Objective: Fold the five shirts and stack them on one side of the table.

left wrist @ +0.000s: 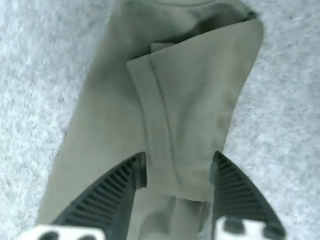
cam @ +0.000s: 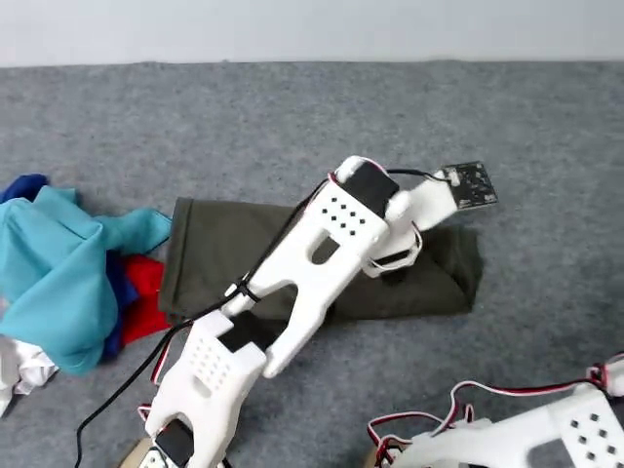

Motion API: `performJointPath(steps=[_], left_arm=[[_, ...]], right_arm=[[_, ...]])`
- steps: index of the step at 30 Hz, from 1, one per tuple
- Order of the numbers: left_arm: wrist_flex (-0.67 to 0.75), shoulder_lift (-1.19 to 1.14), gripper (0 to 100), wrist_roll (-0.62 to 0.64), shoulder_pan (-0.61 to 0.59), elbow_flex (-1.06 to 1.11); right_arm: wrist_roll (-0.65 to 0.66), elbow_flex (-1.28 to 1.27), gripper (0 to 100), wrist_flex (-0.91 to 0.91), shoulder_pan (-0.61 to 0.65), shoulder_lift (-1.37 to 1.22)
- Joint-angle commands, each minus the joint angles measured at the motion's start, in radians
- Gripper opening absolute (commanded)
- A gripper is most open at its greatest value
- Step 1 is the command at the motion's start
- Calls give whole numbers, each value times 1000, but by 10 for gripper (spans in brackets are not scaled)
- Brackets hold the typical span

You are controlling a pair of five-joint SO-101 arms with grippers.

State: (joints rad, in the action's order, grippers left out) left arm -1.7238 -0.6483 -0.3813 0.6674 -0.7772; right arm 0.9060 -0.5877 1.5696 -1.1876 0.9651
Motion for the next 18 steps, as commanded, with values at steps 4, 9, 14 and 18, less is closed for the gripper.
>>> performJointPath(steps=[4,9,14,18], left_arm=[[0,-49,214,0,-66,-1],[8,-146,214,0,-64,5],[29,-261,213,-2,-80,2],[-21,-255,213,6,-80,-79]], right_arm=[[9,40,9,7,-1,16],[9,40,9,7,1,15],[9,40,9,7,1,15],[9,40,9,7,1,15]])
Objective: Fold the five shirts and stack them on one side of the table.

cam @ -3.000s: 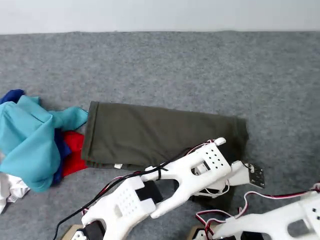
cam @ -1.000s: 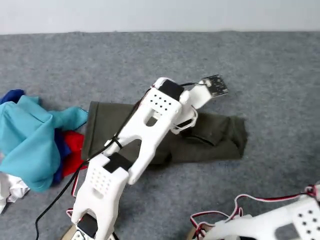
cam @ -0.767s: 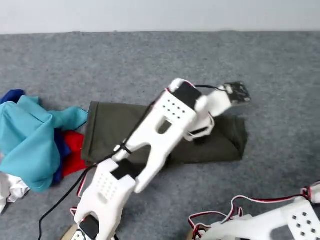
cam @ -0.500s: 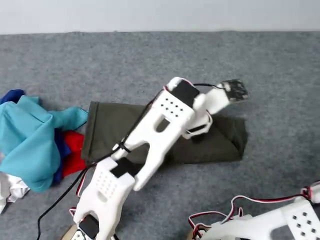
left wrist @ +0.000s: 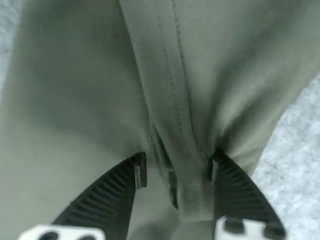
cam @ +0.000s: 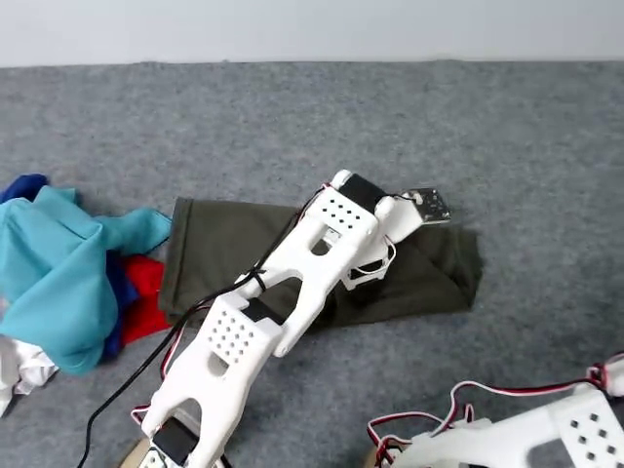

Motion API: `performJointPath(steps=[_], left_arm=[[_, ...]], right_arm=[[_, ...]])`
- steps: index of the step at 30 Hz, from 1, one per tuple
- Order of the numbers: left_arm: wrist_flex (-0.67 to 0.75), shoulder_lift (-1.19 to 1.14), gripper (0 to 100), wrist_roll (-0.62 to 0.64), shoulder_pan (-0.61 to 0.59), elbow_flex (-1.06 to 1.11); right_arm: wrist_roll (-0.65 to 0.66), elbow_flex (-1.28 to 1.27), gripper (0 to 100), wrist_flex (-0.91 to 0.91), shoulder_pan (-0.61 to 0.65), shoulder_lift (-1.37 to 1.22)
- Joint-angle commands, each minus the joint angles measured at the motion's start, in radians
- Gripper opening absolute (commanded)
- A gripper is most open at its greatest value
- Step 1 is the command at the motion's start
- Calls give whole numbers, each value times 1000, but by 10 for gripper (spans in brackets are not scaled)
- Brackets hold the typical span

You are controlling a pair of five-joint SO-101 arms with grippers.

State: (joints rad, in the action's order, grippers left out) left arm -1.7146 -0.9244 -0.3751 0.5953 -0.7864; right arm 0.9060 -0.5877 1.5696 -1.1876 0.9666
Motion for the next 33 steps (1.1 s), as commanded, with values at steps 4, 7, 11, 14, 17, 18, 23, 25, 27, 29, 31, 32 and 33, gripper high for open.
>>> performJointPath(steps=[4,7,11,14,17,18,23,25,27,29,31,32,33], left_arm=[[-41,98,213,48,-11,-157],[-41,180,213,60,-40,-157],[-41,275,213,135,-167,-77],[-41,338,212,187,-324,19],[-41,390,194,199,-491,93],[-41,400,194,198,-543,111],[-40,404,239,192,-736,185],[-38,384,259,169,-783,205],[-38,353,276,164,-815,208],[-38,318,292,161,-836,208],[-38,281,303,161,-842,208],[-38,261,305,161,-839,208],[-38,244,305,161,-835,208]], right_arm=[[9,40,10,5,1,13],[9,40,10,4,1,13],[9,40,10,-2,1,13],[9,40,10,-4,1,13],[9,40,10,-4,1,13],[9,40,10,-4,1,13],[9,40,10,5,1,13],[9,40,10,5,1,13],[9,40,10,5,1,13],[9,40,10,5,1,13],[9,40,10,7,1,13],[9,40,10,7,1,13],[9,40,10,7,1,13]])
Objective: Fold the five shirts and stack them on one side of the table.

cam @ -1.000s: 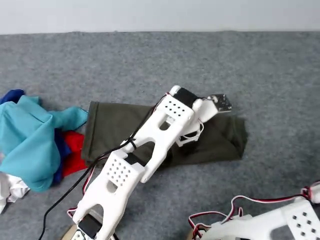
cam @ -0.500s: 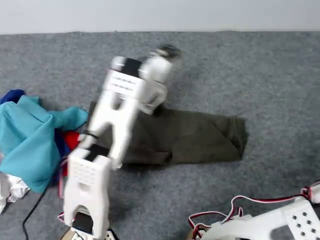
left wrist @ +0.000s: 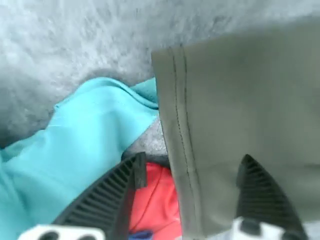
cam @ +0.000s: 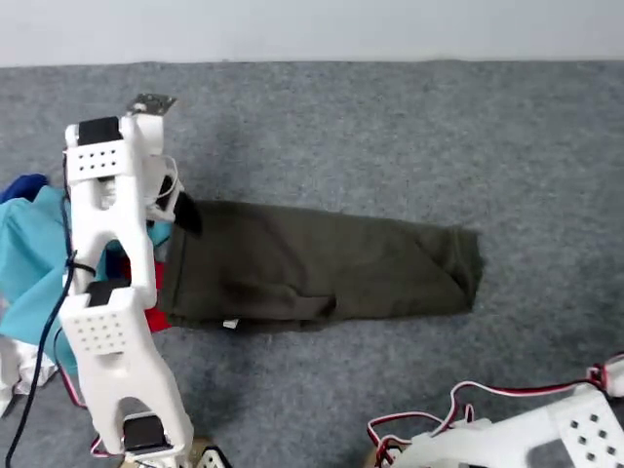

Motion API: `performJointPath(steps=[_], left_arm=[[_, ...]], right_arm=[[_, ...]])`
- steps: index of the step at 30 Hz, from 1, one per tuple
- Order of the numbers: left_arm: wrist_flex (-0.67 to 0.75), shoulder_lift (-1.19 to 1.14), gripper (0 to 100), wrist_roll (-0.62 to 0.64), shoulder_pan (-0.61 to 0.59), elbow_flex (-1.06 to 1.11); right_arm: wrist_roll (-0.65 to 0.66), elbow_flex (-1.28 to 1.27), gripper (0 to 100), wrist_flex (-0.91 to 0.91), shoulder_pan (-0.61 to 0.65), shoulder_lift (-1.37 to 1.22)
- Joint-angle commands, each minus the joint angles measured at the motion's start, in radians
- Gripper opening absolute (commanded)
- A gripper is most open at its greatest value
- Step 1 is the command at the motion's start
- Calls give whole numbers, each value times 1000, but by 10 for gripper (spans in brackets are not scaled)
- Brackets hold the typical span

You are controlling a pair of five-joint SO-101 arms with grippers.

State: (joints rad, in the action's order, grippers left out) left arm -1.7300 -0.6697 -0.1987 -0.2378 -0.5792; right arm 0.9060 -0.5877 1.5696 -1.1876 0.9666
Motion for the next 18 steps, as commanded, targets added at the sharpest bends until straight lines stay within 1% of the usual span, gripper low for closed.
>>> performJointPath(steps=[1,10,13,18], left_arm=[[-23,-26,305,-17,-2,-1],[-12,-152,302,-12,15,-1],[-9,-178,301,-11,41,-1],[6,-224,241,-9,94,-1]], right_arm=[[9,40,10,7,1,13],[9,40,9,7,1,21],[9,40,9,7,1,19],[9,40,9,7,1,15]])
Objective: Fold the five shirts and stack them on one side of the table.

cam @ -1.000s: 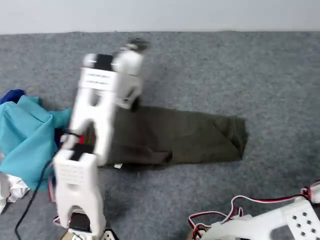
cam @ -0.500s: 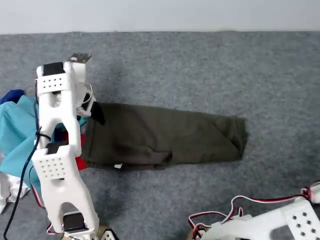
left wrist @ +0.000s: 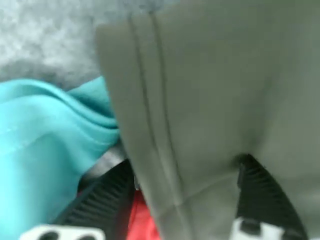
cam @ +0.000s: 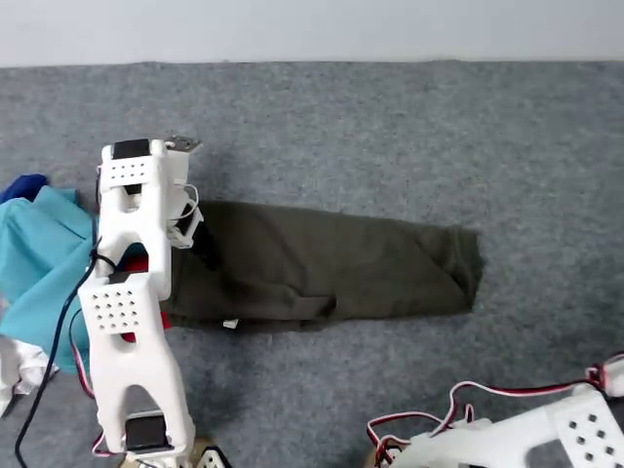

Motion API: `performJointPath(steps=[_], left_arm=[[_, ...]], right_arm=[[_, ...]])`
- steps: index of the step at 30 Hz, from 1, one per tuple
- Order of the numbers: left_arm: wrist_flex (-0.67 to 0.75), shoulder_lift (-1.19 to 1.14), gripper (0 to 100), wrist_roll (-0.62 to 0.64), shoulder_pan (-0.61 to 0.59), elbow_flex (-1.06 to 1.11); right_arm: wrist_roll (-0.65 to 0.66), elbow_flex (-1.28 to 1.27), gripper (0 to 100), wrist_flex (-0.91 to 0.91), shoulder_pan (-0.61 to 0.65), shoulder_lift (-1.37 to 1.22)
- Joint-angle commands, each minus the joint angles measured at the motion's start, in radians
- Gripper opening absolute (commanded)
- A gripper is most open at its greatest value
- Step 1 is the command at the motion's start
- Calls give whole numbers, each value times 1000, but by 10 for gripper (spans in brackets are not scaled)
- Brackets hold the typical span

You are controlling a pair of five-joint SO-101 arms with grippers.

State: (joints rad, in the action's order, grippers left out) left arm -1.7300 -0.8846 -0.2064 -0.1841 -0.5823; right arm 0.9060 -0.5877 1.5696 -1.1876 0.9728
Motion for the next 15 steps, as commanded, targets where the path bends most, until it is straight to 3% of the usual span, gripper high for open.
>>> performJointPath(steps=[1,9,15], left_arm=[[11,-21,227,0,46,2],[-8,-28,9,-6,61,-58],[-28,15,13,-5,72,-67]], right_arm=[[9,40,9,7,1,8],[9,40,9,7,1,8],[9,40,9,7,1,7]])
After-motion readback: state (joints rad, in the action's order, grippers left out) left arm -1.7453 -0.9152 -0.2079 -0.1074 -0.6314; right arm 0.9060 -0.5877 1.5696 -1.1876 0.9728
